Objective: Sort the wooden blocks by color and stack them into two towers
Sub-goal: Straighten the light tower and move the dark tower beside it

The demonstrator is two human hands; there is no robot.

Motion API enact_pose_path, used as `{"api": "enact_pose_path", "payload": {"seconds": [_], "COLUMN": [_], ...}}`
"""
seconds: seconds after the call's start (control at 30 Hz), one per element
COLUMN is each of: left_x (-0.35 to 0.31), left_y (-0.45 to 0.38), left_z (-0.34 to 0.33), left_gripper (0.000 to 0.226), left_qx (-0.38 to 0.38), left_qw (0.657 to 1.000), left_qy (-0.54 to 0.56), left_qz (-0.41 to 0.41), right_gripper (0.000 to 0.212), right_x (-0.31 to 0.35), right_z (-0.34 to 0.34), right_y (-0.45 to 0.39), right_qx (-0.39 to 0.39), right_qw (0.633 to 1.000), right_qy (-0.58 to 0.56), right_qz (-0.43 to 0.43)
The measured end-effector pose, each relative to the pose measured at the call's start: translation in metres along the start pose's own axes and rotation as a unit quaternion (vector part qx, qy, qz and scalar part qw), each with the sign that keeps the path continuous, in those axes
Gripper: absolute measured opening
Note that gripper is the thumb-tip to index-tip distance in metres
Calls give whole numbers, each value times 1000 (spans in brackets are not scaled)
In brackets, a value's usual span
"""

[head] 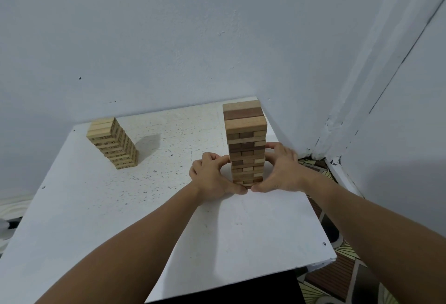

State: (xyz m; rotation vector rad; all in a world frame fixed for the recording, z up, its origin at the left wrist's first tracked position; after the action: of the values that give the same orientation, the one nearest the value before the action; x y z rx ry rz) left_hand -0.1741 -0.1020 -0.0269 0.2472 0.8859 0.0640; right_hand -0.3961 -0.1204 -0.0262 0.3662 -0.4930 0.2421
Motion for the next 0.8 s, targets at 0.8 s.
{"api": "enact_pose_path", "payload": {"seconds": [0.8], "left_x": [33], "left_y": [-34], "left_z": [60], "left_gripper": [68], "left_qx": [-16], "left_qw": [1000], "left_qy": [-1], "left_qz": [14], "right_gripper": [65], "right_x": [53], "right_z": [-8], "right_y": [-64], "right_qx": [-10], "right_qw": [999], "right_qy": [6], "right_qz": [39]}}
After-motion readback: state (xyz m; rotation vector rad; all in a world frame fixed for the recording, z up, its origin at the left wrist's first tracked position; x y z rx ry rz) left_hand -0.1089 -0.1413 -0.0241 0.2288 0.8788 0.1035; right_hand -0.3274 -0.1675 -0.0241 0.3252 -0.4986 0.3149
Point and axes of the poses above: each hand's wrist, its own y-axis away from the middle knuckle, its own z-axis out of the back of the hand, x = y × z, the point moved 1 cm from there along -y, towards the middle knuckle, and after that the axes turned 11 degrees about y, right-handed, at the moved point
